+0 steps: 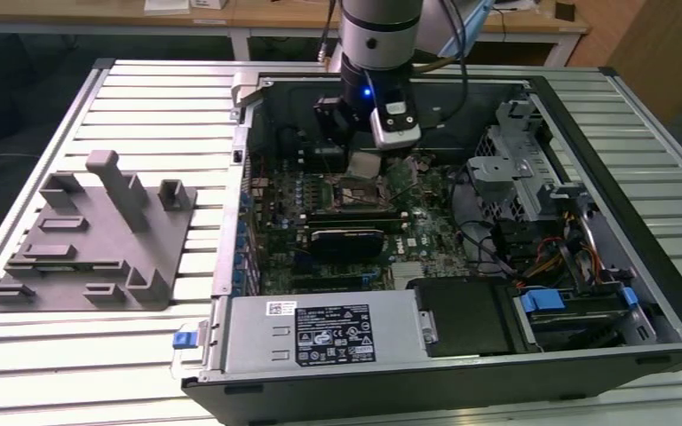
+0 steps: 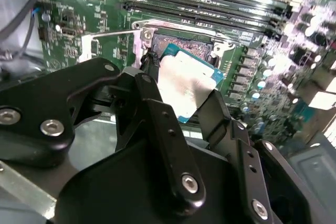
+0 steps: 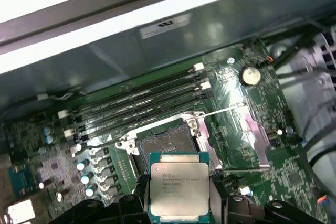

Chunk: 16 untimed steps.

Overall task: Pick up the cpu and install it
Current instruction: 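Place the cpu into insertion slot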

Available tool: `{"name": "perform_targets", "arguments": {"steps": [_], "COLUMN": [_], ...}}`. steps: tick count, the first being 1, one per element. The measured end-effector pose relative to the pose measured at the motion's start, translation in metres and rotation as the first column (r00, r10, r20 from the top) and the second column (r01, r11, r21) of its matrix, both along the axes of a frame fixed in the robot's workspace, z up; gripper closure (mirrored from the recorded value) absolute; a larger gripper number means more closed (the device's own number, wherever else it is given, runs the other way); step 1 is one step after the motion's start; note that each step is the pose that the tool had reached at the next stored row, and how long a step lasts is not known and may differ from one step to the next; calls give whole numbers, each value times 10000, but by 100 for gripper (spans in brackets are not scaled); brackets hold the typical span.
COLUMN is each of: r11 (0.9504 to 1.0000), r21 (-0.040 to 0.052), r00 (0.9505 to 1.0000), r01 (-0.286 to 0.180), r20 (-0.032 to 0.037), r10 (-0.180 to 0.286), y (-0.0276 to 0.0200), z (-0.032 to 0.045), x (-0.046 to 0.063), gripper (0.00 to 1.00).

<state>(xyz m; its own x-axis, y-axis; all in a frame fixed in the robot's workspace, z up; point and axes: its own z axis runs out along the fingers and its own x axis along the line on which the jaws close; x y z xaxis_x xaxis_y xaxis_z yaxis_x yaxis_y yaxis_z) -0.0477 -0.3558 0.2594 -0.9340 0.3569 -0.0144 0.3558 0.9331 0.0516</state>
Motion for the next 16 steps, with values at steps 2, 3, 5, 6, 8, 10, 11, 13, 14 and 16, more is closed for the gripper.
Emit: {"name": "perform_targets", "arguments": {"steps": [2, 3, 5, 6, 8, 10, 11, 13, 14, 16], "r11": [9993, 9985, 9958, 9940, 9894, 9835, 9797, 9718, 9674, 9576], "r21": [0, 0, 0, 0, 0, 0, 0, 0, 1, 0], "r00": [9993, 9985, 9958, 9940, 9894, 9835, 9797, 9718, 9674, 9576], "r01": [365, 543, 919, 1098, 1454, 1809, 2003, 2358, 2534, 2880], "r20": [0, 0, 0, 0, -1, 0, 0, 0, -1, 0], "r10": [-365, -543, -919, -1098, -1454, -1809, -2003, -2358, -2534, -2880], "y": [0, 0, 0, 0, 0, 0, 0, 0, 0, 0], "z": [-1, -1, -2, -2, -3, -4, -5, -6, -7, -8], "x": [0, 0, 0, 0, 0, 0, 0, 0, 0, 0], "gripper": [46, 46, 46, 46, 46, 46, 46, 46, 46, 46]}}
